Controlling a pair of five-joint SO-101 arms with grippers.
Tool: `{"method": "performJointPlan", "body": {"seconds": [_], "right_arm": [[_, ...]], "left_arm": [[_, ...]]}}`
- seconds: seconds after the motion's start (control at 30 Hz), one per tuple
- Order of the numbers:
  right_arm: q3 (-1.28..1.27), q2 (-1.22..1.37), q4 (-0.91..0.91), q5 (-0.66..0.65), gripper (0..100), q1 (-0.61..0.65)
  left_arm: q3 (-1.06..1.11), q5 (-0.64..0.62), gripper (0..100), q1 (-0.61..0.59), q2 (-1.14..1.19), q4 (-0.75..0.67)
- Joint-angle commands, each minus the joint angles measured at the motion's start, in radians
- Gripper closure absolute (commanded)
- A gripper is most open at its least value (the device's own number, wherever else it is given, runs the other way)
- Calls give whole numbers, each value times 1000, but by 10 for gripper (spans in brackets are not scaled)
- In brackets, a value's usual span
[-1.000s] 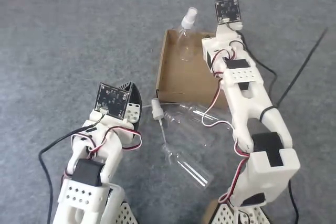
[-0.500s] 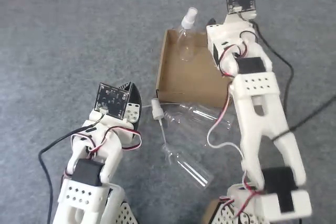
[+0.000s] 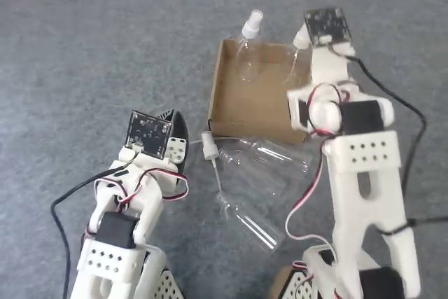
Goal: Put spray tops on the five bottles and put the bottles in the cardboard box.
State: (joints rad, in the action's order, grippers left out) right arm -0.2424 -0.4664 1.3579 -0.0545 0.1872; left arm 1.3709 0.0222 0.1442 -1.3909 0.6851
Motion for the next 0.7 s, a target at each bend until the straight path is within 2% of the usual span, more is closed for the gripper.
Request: {"method": "performJointPlan", "body": {"seconds": [0.0, 0.07, 0.13, 0.2, 0.3, 0.43, 0.5, 0.67], "right_arm": [[63, -102, 217, -169, 736, 1], [48, -127, 286, -253, 735, 2], [2, -156, 325, -281, 735, 2], [-75, -197, 320, -321, 735, 12], [-229, -265, 262, -359, 734, 94], [-433, -329, 143, -359, 734, 266], [-508, -334, 87, -358, 734, 314], [-600, -334, -24, -358, 734, 294]], "left_arm": [[-101, -9, 898, -5, -15, 77], [-176, -9, 870, -17, -15, 178], [-246, -8, 855, -51, -15, 287], [-298, 14, 848, -94, -15, 370], [-314, 71, 848, -138, -14, 443], [-272, 97, 848, -189, 61, 433], [-272, 97, 848, -198, 137, 431], [-260, 94, 848, -198, 281, 381]]}}
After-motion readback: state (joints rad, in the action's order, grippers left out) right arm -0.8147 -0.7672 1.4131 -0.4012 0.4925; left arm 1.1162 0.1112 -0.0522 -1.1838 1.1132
